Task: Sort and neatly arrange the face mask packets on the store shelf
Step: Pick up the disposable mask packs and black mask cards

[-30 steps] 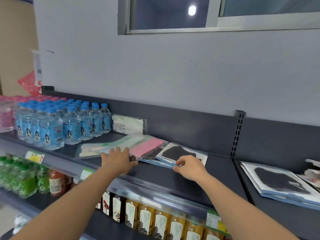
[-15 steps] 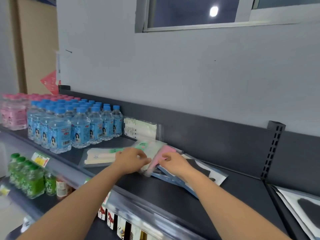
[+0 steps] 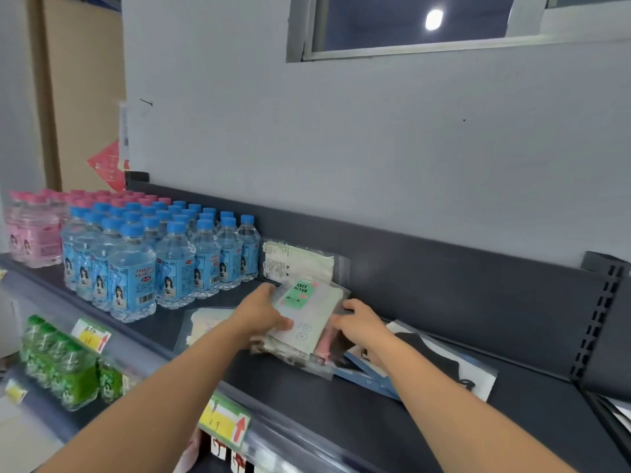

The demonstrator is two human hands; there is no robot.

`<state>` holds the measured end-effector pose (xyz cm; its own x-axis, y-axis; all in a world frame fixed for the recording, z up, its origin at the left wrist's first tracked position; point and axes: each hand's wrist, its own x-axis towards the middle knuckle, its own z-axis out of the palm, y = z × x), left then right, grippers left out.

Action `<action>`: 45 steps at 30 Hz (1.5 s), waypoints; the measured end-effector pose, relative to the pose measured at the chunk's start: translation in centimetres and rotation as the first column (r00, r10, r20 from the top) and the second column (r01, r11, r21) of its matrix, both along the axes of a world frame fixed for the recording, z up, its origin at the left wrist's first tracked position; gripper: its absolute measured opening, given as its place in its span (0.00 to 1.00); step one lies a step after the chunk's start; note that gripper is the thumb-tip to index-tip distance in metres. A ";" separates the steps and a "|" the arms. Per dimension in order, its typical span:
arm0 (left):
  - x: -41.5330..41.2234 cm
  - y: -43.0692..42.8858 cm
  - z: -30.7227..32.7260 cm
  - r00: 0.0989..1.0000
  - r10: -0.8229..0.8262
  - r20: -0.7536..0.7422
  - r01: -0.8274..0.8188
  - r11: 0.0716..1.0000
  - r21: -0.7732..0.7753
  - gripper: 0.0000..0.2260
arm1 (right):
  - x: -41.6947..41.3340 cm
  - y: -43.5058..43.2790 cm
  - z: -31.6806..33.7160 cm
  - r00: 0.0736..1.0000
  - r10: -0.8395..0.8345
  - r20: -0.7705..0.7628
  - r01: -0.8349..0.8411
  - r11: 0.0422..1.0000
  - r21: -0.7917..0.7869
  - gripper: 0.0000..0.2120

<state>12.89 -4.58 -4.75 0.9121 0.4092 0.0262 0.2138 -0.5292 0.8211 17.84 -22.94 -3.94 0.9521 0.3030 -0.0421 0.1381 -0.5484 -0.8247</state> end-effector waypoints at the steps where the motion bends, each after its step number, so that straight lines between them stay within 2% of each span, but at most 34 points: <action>1: 0.1 0.5 0.3 1.000 0.000 0.014 0.001 0.998 -0.058 0.35 | 0.2 0.3 0.0 1.000 -0.016 -0.011 0.016 0.999 0.038 0.21; 3: 0.3 1.6 0.7 0.999 -0.038 0.024 0.041 0.991 -0.124 0.36 | 0.3 1.3 -0.1 0.998 -0.049 -0.048 0.055 0.991 0.125 0.23; 5: 0.1 2.5 0.8 0.993 -0.122 0.001 0.121 0.985 -0.126 0.33 | 0.7 2.5 -0.4 0.990 -0.096 -0.107 0.118 0.969 0.217 0.29; 7: 0.0 3.6 0.4 0.980 -0.180 -0.085 0.176 0.983 -0.043 0.30 | 1.2 3.6 -0.7 0.978 -0.136 -0.159 0.172 0.954 0.245 0.40; 9: 0.1 5.1 -0.3 0.960 -0.137 -0.245 0.170 0.978 0.120 0.35 | 1.6 4.3 -0.8 0.968 -0.164 -0.190 0.211 0.941 0.263 0.45; 12: 0.2 6.7 -1.1 0.892 0.010 -0.453 0.169 0.920 0.354 0.52 | 1.8 4.9 -1.1 0.947 -0.194 -0.255 0.280 0.888 0.364 0.39; 16: -0.6 6.6 -0.2 0.865 0.129 -0.485 0.198 0.801 0.566 0.53 | 2.1 5.3 -1.5 0.921 -0.229 -0.316 0.361 0.806 0.469 0.39; 18: -0.6 6.6 0.2 0.872 0.147 -0.468 0.184 0.786 0.590 0.52 | 1.9 5.3 -1.5 0.907 -0.228 -0.355 0.385 0.789 0.478 0.27; 19: -0.6 6.7 0.2 0.889 0.118 -0.442 0.154 0.832 0.532 0.51 | 1.9 5.4 -1.6 0.904 -0.223 -0.364 0.388 0.787 0.480 0.21; 20: -0.6 7.0 0.2 0.914 0.069 -0.399 0.110 0.906 0.408 0.47 | 1.8 5.4 -1.5 0.903 -0.221 -0.368 0.389 0.782 0.487 0.18; 22: -0.7 7.5 0.1 0.958 -0.033 -0.286 0.066 0.992 0.108 0.35 | 1.7 5.6 -1.3 0.906 -0.207 -0.369 0.390 0.747 0.538 0.18; 23: -0.7 7.7 0.2 0.968 -0.050 -0.247 0.062 0.997 0.041 0.28 | 1.6 5.7 -1.0 0.908 -0.201 -0.367 0.390 0.723 0.570 0.18; 25: -0.9 8.3 0.8 0.979 -0.020 -0.202 0.014 0.999 -0.032 0.17 | 1.6 5.6 -0.6 0.906 -0.204 -0.372 0.405 0.673 0.619 0.19; 27: -1.3 9.1 1.1 0.991 0.033 -0.129 -0.052 0.988 -0.148 0.12 | 1.8 5.5 -0.5 0.896 -0.213 -0.389 0.429 0.640 0.637 0.19; 32: -2.5 10.2 1.1 0.991 0.110 0.070 -0.079 0.935 -0.345 0.08 | 1.5 5.7 -0.4 0.898 -0.165 -0.408 0.422 0.583 0.695 0.19; 38: -2.5 8.8 1.9 0.969 0.095 0.227 0.048 0.832 -0.553 0.00 | 0.6 6.7 0.6 0.951 0.045 -0.306 0.239 0.522 0.819 0.18; 39: -2.3 8.3 2.0 0.966 0.081 0.247 0.082 0.808 -0.583 0.02 | 0.5 7.0 0.7 0.955 0.070 -0.290 0.211 0.527 0.823 0.19; 42: -2.2 6.7 2.3 0.966 -0.031 0.255 0.198 0.723 -0.662 0.17 | 0.3 7.9 1.0 0.969 0.101 -0.226 0.128 0.578 0.806 0.21; 45: -2.0 6.3 1.8 0.975 -0.129 0.180 0.211 0.788 -0.579 0.27 | 0.5 8.5 1.2 0.982 0.076 -0.174 0.084 0.648 0.757 0.22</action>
